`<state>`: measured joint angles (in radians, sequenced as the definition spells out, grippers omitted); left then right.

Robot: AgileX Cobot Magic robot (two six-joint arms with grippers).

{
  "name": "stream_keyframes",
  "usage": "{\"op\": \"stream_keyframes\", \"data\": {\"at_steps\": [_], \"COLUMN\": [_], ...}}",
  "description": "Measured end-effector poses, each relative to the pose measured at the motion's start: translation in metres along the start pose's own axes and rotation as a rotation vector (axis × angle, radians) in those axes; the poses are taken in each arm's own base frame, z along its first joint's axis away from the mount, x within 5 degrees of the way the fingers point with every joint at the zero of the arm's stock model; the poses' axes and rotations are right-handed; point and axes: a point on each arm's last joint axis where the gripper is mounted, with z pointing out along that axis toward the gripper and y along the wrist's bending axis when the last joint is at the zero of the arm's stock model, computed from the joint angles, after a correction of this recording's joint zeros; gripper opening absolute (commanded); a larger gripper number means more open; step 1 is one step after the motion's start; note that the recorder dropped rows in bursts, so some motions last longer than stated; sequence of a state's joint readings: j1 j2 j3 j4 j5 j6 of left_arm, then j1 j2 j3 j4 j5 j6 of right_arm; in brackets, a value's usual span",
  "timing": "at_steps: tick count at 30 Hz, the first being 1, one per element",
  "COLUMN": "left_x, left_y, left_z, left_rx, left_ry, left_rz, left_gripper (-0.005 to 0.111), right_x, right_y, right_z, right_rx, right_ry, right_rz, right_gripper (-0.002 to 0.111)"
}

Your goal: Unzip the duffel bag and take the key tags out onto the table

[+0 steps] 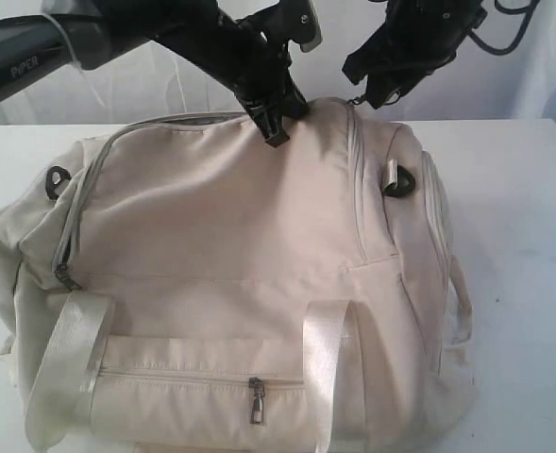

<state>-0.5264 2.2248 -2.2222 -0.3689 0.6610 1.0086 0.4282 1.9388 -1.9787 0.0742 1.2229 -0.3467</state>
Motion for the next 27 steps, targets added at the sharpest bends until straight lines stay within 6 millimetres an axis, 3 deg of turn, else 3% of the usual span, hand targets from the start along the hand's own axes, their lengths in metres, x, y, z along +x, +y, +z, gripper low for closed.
{"op": "stream_keyframes", "data": {"at_steps": [8, 27], "left_x": [0.0, 0.0], "left_y": [0.0, 0.001], "left_z": [-0.001, -0.001], "left_rx": [-0.003, -0.006], "left_ry": [0.003, 0.01], "left_rz": [0.0, 0.005], "left_gripper": [0.0, 0.0], "right_x": [0.014, 0.059], "right_y": [0.014, 0.041], "right_z": [-0.014, -0.021], "right_rx": [-0.092, -0.229], "right_ry": [-0.012, 0.042], "right_rz": [0.036, 0.093], "right_gripper": [0.0, 0.0]}}
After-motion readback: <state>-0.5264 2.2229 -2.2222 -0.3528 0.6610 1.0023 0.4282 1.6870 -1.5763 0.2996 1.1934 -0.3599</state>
